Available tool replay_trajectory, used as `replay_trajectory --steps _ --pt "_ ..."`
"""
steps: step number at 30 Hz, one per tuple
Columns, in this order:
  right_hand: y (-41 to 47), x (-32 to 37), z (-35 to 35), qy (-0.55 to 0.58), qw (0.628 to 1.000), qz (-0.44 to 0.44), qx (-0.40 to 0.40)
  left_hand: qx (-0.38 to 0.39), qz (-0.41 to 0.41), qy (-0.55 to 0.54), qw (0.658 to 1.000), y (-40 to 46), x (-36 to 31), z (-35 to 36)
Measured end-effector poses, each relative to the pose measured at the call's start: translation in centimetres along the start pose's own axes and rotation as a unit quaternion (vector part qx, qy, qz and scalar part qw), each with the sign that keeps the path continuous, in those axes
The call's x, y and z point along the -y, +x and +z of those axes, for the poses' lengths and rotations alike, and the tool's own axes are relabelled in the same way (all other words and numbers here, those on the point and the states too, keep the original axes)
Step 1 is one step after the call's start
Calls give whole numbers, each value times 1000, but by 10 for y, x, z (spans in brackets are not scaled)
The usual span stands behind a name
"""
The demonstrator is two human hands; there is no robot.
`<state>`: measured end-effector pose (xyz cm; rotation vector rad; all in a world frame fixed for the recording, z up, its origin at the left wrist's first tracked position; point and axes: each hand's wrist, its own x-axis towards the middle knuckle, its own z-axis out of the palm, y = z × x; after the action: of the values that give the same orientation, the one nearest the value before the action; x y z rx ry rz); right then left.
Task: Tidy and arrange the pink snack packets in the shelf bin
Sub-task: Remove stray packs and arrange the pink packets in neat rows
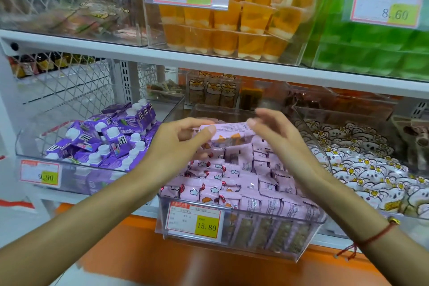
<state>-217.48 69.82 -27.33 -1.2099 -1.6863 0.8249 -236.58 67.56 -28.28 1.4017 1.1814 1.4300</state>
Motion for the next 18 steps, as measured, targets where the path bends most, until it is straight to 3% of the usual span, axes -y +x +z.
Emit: replay_trajectory --steps 2,4,6,9,13,16,18 --pt "-5 0 2 -146 980 -134 37 -8 -14 -8 1000 0 1 3" --pt "-5 -3 9 -287 927 -240 28 -4 -13 5 1000 1 2 6" --pt "-4 -5 12 -331 905 -269 2 7 0 26 1000 0 3 7" --pt "0 -6 7 -227 946 -230 -31 31 81 163 983 -2 9 4" --pt "7 -11 -3 -41 990 -107 -88 98 173 450 871 -1 17 -2" --pt "9 -15 -7 79 993 -24 -79 177 196 548 794 2 19 -7" --pt "11 -18 -6 123 989 8 -78 219 193 570 768 3 18 -10"
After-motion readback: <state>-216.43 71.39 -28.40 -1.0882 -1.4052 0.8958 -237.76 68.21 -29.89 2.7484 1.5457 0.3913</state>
